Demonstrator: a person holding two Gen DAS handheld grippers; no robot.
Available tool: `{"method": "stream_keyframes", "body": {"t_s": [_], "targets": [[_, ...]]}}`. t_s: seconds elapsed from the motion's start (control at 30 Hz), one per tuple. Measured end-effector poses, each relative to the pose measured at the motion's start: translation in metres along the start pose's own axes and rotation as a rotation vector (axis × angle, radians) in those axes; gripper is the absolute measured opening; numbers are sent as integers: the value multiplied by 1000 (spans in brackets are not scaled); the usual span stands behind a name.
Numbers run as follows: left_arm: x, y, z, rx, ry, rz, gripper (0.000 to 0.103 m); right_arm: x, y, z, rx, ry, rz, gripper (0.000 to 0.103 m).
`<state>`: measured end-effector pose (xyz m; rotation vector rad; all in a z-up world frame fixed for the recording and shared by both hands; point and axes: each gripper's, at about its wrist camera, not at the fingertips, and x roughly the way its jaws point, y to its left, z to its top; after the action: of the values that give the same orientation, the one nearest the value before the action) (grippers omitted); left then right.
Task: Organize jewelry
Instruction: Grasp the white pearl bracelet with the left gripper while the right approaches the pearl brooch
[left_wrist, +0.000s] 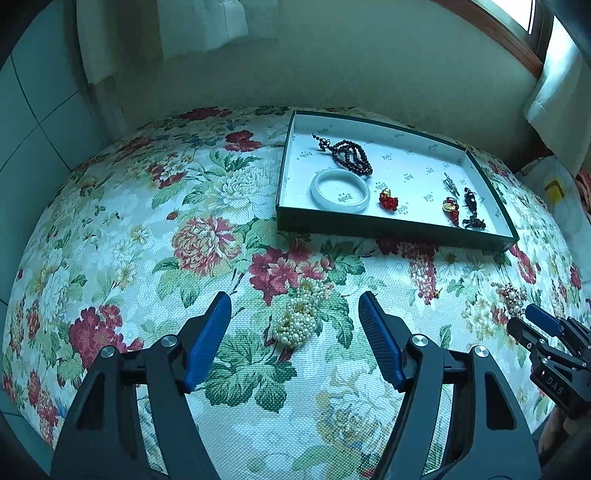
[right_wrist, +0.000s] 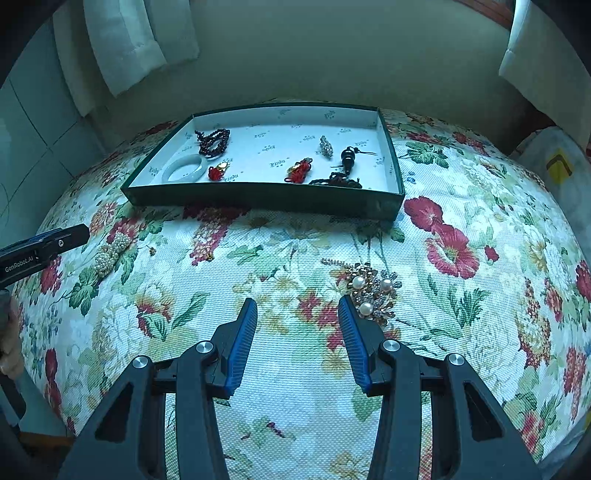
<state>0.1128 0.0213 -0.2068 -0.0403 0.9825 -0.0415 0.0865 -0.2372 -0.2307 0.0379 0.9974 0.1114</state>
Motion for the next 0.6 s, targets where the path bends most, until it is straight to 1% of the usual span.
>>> {"method": "stream_keyframes", "body": {"t_s": [0.2,0.6], "targets": [[8,2,-8,14,20,8,71,0,10,-3,-16,2,14,46],[40,6,-13,34,68,13,71,11,19,-3,-29,22,31,46]]}}
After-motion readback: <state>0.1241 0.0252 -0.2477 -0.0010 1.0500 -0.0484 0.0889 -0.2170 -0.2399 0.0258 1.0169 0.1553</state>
